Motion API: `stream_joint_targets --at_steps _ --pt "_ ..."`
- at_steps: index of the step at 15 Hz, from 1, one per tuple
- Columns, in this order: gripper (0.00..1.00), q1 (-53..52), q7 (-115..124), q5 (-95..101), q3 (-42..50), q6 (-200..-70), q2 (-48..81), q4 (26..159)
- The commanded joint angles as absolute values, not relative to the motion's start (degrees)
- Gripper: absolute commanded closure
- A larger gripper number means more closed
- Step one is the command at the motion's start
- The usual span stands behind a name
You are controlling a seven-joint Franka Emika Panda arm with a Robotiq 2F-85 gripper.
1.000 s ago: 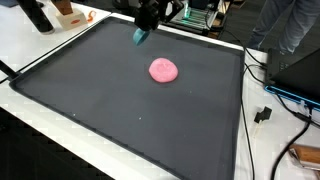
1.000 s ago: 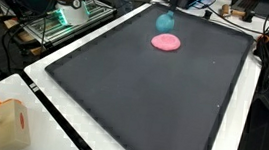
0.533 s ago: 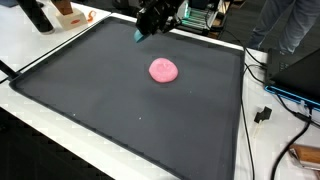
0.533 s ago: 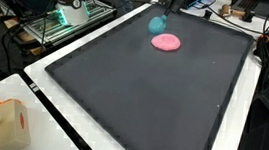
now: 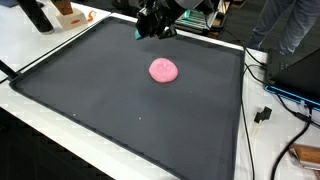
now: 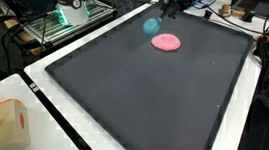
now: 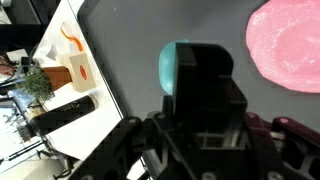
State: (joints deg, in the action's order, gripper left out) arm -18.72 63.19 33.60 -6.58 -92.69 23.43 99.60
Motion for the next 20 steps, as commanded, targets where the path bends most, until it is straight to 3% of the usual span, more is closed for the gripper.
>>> stream_joint_targets --at_steps 1,20 --pt "0.75 -20.8 68.0 36.3 -5.3 -88.5 26.7 96.4" --pt "0.75 -21.6 72.6 39.9 -4.0 -82.4 36.1 90.7"
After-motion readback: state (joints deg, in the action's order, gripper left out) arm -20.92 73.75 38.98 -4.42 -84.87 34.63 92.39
